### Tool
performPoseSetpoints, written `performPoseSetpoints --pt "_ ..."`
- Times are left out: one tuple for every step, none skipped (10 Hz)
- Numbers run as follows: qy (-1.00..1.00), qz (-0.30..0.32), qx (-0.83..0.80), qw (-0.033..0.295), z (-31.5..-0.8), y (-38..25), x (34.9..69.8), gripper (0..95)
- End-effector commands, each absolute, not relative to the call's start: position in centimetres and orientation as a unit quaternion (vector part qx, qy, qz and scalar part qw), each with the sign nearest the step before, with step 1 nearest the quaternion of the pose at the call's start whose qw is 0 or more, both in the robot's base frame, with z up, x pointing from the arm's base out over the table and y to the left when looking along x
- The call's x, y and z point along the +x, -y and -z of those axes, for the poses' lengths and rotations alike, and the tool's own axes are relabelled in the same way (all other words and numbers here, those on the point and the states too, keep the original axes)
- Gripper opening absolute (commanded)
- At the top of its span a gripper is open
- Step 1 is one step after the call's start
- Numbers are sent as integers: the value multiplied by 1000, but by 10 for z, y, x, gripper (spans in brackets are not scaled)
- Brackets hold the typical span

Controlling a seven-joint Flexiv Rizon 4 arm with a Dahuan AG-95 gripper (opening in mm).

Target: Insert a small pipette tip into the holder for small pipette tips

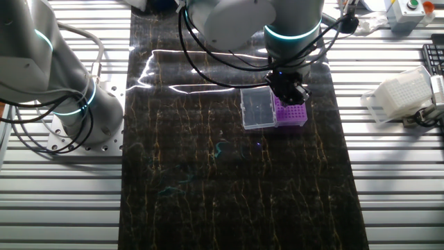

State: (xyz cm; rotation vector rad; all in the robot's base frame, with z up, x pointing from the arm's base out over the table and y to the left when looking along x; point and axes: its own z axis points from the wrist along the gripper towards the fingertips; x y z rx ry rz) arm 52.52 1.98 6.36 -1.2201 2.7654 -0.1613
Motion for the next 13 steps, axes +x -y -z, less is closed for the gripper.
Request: performPoseSetpoints --pt "-902 53 -425 55 -63 -22 525 0" --pt "-898 53 -433 55 -63 -22 525 0" --pt "-892 51 -446 55 -63 -22 525 0" --pt "-888 50 -454 56 -63 -22 525 190" --pt "-884 49 -462 56 -63 -22 525 190" --pt "-880 49 -469 56 -63 -22 525 190" --pt "-876 48 -476 57 -64 -22 525 190" --pt "-871 49 -486 56 -64 -22 525 190" --pt "-865 50 -496 55 -64 -22 525 190" --pt "-859 52 -507 54 -64 -22 525 190" --pt "-852 54 -518 52 -64 -22 525 0" --pt "-841 57 -536 51 -64 -22 525 0" --pt "-834 58 -546 50 -64 -22 525 0"
